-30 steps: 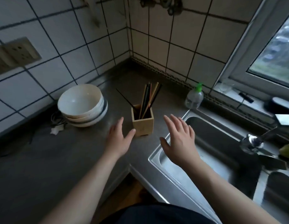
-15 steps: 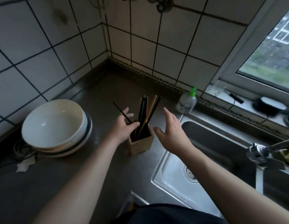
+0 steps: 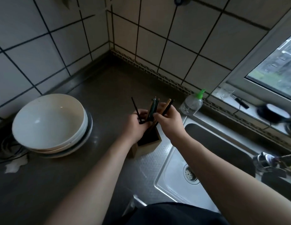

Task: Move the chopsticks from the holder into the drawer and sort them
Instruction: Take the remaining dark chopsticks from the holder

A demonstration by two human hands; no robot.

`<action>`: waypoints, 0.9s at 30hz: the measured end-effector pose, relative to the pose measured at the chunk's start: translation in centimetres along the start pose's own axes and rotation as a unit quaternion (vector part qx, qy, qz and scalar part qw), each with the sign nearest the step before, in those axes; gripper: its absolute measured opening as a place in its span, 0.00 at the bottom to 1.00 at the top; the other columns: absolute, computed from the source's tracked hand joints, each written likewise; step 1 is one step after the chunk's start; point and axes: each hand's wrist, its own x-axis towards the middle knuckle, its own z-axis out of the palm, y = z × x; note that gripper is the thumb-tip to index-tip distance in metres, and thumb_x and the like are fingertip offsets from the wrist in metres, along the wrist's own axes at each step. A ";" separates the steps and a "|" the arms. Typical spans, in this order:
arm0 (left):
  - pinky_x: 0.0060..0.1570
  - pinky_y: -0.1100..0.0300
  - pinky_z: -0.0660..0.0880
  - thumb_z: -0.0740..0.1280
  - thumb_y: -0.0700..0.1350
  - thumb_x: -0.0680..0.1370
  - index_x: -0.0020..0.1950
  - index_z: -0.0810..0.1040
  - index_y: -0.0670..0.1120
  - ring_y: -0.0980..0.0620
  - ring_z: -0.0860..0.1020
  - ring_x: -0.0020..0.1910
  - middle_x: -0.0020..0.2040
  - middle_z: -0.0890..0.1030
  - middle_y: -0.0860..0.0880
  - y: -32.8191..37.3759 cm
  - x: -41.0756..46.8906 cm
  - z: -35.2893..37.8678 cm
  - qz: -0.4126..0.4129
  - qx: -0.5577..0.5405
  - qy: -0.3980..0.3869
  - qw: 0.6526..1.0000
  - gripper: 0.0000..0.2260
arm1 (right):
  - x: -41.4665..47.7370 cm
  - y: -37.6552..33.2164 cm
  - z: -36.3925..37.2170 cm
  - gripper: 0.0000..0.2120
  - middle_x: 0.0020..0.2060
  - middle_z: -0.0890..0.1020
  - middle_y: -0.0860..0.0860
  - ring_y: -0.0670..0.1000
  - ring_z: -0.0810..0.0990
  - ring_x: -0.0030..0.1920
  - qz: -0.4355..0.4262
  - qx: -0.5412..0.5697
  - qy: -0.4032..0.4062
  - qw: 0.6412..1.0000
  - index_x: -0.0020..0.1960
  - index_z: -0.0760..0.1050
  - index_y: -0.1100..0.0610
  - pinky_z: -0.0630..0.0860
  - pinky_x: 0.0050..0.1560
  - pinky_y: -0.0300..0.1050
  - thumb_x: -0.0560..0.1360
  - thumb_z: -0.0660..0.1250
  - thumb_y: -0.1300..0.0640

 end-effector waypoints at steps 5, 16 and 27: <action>0.44 0.57 0.78 0.73 0.54 0.66 0.45 0.81 0.61 0.59 0.83 0.43 0.42 0.85 0.59 -0.1 -0.2 0.0 -0.012 -0.001 0.003 1.000 0.08 | 0.3 -0.4 0.6 0.11 0.43 0.84 0.47 0.38 0.82 0.41 -0.019 0.038 0.015 0.999 0.51 0.78 0.53 0.74 0.36 0.27 0.72 0.69 0.66; 0.47 0.51 0.80 0.72 0.55 0.70 0.43 0.83 0.56 0.56 0.84 0.43 0.41 0.85 0.54 -0.3 -1.3 -0.3 -0.022 -0.016 0.010 1.000 0.05 | -0.1 -0.3 0.7 0.02 0.35 0.81 0.50 0.37 0.80 0.31 -0.001 0.025 -0.004 1.000 0.45 0.79 0.62 0.73 0.30 0.28 0.74 0.69 0.63; 0.53 0.49 0.79 0.67 0.55 0.74 0.46 0.81 0.53 0.54 0.83 0.47 0.43 0.85 0.54 0.4 -2.3 -0.1 0.039 -0.026 0.066 0.997 0.08 | -1.5 1.2 0.2 0.11 0.29 0.77 0.49 0.44 0.76 0.32 0.001 0.043 0.012 0.999 0.37 0.74 0.57 0.74 0.37 0.38 0.77 0.67 0.55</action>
